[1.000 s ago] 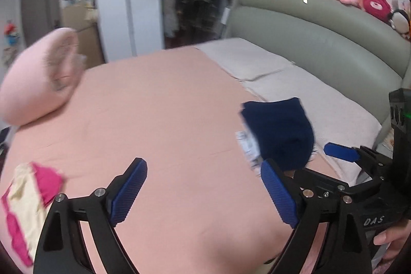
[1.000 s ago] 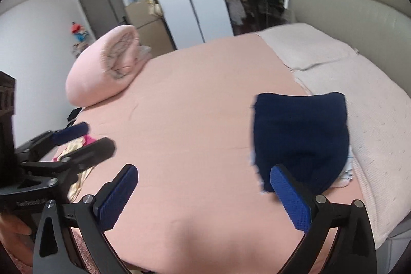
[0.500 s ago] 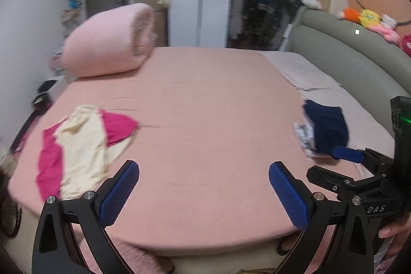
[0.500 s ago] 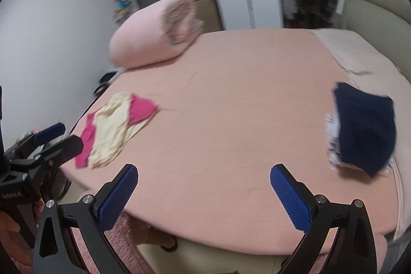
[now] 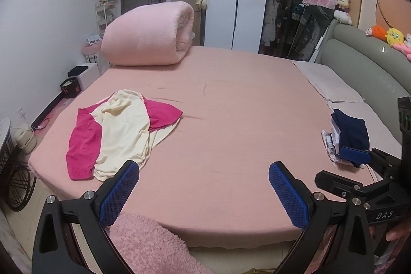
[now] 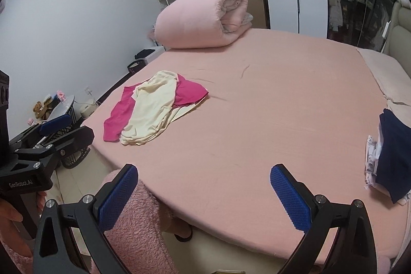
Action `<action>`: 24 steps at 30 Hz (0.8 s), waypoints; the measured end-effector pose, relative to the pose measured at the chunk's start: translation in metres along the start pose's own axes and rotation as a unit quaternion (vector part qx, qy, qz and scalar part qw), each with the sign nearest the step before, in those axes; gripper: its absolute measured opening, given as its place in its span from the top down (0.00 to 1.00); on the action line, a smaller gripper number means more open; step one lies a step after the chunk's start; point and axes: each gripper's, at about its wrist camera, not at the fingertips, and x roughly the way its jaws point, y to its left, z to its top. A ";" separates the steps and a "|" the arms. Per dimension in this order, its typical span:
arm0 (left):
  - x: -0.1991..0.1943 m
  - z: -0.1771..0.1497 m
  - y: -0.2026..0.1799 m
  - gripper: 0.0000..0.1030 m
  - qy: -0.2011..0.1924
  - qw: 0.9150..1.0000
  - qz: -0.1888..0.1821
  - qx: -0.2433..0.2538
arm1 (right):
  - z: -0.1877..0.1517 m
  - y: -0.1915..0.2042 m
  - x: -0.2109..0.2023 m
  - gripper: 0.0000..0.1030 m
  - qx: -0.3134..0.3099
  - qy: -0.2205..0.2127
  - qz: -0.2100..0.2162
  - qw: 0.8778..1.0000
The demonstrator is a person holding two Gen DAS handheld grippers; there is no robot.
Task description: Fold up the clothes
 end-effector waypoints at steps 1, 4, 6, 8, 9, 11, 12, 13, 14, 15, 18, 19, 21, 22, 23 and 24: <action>0.001 0.000 0.000 0.00 -0.002 1.000 0.001 0.000 | 0.000 -0.002 -0.004 0.00 0.005 -0.004 -0.012 1.000; 0.004 0.003 -0.004 0.00 -0.008 1.000 -0.006 -0.011 | 0.000 -0.009 -0.015 0.00 0.019 -0.014 -0.047 0.999; 0.004 0.008 -0.011 0.00 -0.019 1.000 -0.014 -0.017 | 0.000 -0.014 -0.022 0.00 0.029 -0.022 -0.070 0.997; 0.004 0.012 -0.018 0.00 -0.030 0.999 -0.022 -0.023 | 0.000 -0.019 -0.029 0.00 0.038 -0.029 -0.094 0.994; 0.003 0.013 -0.022 0.00 -0.032 0.999 -0.024 -0.022 | 0.000 -0.021 -0.033 0.00 0.043 -0.032 -0.106 0.993; 0.003 0.014 -0.030 0.00 -0.037 0.999 -0.028 -0.022 | 0.000 -0.027 -0.041 0.00 0.055 -0.041 -0.128 0.989; 0.003 0.014 -0.034 0.00 -0.040 0.999 -0.031 -0.021 | -0.001 -0.031 -0.046 0.00 0.062 -0.044 -0.140 0.987; 0.002 0.015 -0.038 0.00 -0.042 0.998 -0.033 -0.021 | -0.001 -0.034 -0.051 0.00 0.066 -0.047 -0.155 0.985; 0.002 0.015 -0.042 0.00 -0.045 0.998 -0.035 -0.021 | -0.002 -0.037 -0.054 0.00 0.071 -0.050 -0.169 0.982; 0.002 0.016 -0.046 0.00 -0.047 0.998 -0.038 -0.020 | -0.003 -0.040 -0.058 0.00 0.075 -0.053 -0.183 0.979; 0.001 0.018 -0.057 0.00 -0.055 0.997 -0.044 -0.019 | -0.008 -0.054 -0.065 0.00 0.097 -0.055 -0.196 0.974; 0.001 0.016 -0.062 0.00 -0.053 0.997 -0.049 -0.017 | -0.010 -0.059 -0.066 0.00 0.106 -0.055 -0.198 0.973; 0.003 0.013 -0.069 0.00 -0.048 0.997 -0.053 -0.008 | -0.012 -0.064 -0.067 0.00 0.114 -0.054 -0.202 0.971; 0.005 0.011 -0.073 0.00 -0.046 0.998 -0.051 -0.002 | -0.013 -0.066 -0.066 0.00 0.115 -0.053 -0.204 0.971; 0.007 0.009 -0.077 0.00 -0.042 0.998 -0.049 0.005 | -0.015 -0.067 -0.066 0.00 0.116 -0.052 -0.206 0.970; 0.009 0.007 -0.081 0.00 -0.037 0.998 -0.047 0.011 | -0.016 -0.069 -0.065 0.00 0.117 -0.051 -0.209 0.970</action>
